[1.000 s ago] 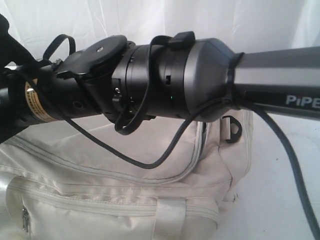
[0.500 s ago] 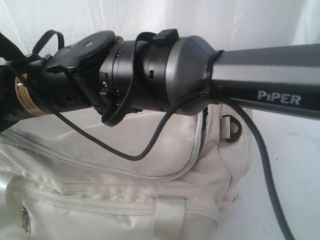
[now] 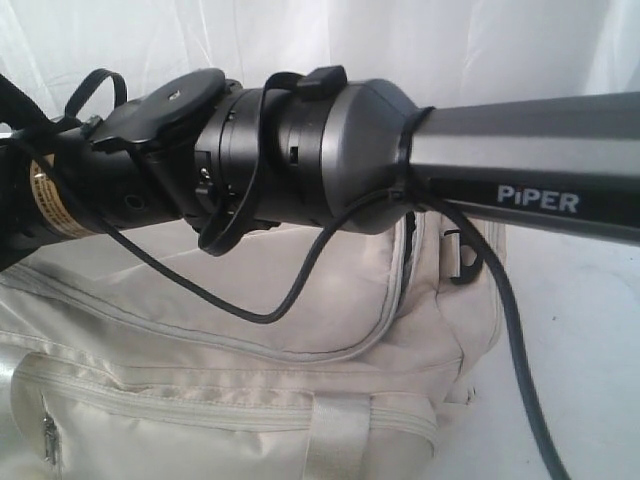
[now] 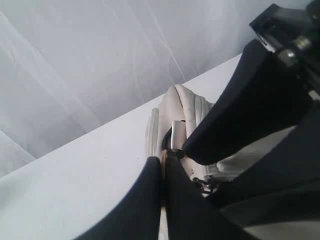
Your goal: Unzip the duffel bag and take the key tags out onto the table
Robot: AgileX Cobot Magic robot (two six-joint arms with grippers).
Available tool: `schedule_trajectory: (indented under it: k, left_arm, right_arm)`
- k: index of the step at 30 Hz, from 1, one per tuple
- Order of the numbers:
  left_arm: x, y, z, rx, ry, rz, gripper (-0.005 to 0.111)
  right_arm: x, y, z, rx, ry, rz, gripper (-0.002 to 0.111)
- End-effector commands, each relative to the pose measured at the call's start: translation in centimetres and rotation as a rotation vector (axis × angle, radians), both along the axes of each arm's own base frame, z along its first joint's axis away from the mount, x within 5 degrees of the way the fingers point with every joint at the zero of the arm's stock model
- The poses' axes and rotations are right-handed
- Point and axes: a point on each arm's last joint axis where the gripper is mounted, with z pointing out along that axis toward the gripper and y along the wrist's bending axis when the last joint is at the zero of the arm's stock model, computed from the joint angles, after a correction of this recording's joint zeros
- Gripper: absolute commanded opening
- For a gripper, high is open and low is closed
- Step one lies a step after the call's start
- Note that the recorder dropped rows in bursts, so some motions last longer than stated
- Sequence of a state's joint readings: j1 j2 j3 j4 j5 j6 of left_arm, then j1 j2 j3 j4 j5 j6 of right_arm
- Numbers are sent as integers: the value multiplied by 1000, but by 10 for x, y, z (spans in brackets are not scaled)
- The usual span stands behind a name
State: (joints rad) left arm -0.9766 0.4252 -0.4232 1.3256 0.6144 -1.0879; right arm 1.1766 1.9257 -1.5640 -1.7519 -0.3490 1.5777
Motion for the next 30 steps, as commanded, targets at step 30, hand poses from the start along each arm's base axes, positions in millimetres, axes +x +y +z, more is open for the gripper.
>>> schedule_trajectory:
  k: [30]
  left_arm:
    - [-5, -14, 13, -124, -49, -161, 0]
  right_arm:
    - [46, -39, 16, 26, 87, -121, 0]
